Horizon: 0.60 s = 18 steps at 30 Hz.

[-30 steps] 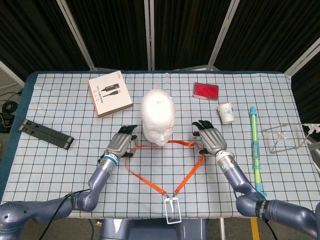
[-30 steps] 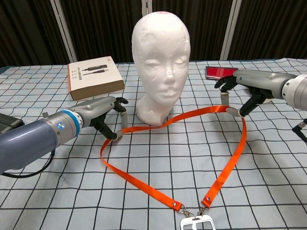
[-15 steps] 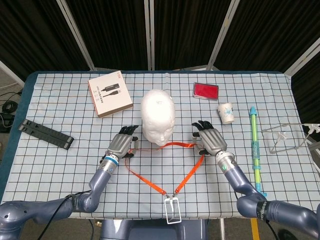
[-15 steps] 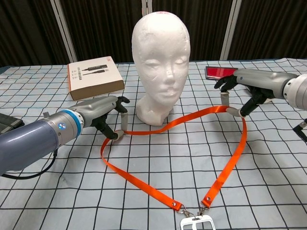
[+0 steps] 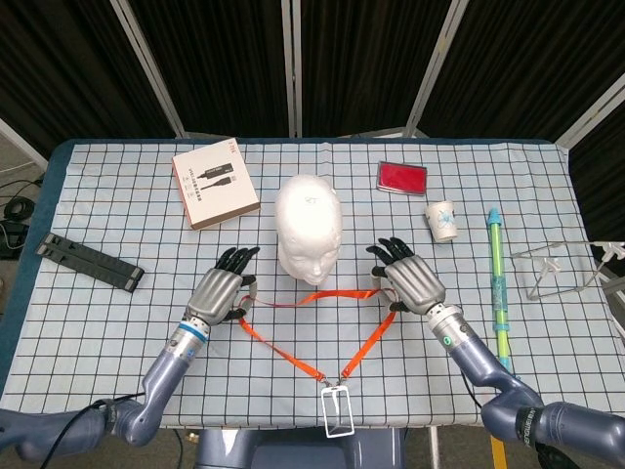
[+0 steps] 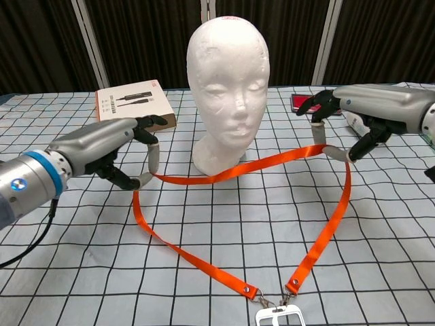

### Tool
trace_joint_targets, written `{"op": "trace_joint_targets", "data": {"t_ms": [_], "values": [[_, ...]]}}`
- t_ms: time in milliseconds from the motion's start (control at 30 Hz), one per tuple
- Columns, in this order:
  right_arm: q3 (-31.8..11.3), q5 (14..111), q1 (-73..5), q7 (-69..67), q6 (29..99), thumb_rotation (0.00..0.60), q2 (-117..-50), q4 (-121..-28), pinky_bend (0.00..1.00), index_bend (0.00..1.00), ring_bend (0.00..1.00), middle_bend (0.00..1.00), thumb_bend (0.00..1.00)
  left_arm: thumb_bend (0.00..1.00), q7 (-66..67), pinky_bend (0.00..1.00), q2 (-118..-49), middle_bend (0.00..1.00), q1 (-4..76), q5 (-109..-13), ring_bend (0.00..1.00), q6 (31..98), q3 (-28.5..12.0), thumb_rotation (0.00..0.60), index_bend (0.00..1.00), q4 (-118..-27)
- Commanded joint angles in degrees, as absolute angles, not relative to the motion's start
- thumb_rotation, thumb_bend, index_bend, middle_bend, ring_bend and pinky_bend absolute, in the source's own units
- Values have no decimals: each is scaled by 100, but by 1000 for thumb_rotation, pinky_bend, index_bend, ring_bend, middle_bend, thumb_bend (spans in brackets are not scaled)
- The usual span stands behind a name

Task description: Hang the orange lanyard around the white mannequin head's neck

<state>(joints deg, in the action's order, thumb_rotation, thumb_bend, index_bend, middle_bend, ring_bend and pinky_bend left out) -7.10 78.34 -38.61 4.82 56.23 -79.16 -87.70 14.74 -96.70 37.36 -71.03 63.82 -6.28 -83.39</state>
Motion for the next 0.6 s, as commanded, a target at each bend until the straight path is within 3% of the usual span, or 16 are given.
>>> {"op": "trace_joint_targets", "data": {"t_ms": [33,267,600], "values": [[-531,8721,-3731,-73,6254,600,-7677,-8738,0,771,0,151,448,508,1113,0,-9241,0,3410,-7580,0,6912,-466,600,725,-8805],[-639,9297,-3722,-460,6849,600,-7437,-8846,0,773,0,163,448,526,871,0,-8573,0,3182,-7874,0,7443,-694,600,732,-9594],[-1260,8933,-4023,-684,6783,600,-7192,-9195,0,772,0,177,447,526,1264,0,-7854,0,3537,-7194,0,7101,-1573,600,732,-10555]]}}
